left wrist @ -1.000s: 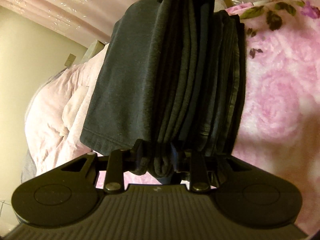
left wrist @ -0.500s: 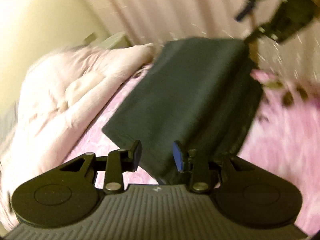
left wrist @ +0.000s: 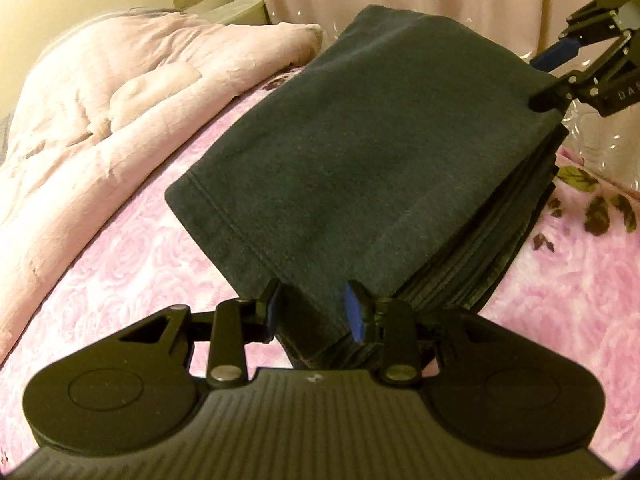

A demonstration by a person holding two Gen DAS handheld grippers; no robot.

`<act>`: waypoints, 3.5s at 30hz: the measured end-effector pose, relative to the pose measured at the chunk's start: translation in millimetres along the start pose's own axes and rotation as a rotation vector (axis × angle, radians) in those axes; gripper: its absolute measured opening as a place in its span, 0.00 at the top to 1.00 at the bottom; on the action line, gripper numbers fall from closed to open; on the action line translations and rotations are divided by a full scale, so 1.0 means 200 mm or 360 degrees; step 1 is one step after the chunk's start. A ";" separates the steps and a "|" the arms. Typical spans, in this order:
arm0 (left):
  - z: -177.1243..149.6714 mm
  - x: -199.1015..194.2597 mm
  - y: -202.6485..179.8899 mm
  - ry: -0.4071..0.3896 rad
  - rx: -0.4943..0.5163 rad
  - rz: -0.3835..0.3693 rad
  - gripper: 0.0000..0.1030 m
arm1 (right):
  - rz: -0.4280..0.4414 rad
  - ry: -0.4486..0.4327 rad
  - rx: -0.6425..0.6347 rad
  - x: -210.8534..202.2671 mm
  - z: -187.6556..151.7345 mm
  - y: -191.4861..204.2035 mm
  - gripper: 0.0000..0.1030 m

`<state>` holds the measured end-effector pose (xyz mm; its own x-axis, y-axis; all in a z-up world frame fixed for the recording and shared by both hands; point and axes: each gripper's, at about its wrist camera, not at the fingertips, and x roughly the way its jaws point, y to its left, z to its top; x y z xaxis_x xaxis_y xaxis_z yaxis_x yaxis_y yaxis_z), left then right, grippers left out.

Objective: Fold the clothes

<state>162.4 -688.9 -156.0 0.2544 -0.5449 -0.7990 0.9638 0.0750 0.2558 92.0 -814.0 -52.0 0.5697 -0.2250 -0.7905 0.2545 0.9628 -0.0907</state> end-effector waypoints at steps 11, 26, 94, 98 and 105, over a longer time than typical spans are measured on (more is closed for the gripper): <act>-0.24 -0.37 0.00 0.0043 -0.0574 0.0027 0.30 | 0.0023 -0.0059 0.0462 -0.36 -0.28 0.06 0.23; -0.46 -0.85 -0.30 0.0064 -0.0957 -0.0080 0.19 | -0.0078 0.0002 0.0784 -0.86 -0.49 0.37 0.01; -0.42 -1.33 -0.51 0.0097 -0.1029 0.0131 0.02 | -0.0146 -0.0050 0.0645 -1.24 -0.39 0.65 0.01; -0.42 -1.32 -0.50 0.0103 -0.1022 0.0131 0.01 | -0.0145 -0.0046 0.0634 -1.24 -0.39 0.65 0.01; -0.41 -1.30 -0.51 0.0109 -0.1011 0.0140 0.01 | -0.0134 -0.0046 0.0639 -1.23 -0.38 0.65 0.01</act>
<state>4.2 -485.8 -18.3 0.3187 -0.4611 -0.8281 0.7931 0.6082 -0.0334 -74.9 -622.1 85.1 0.5541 -0.3104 -0.7724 0.5828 0.8072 0.0936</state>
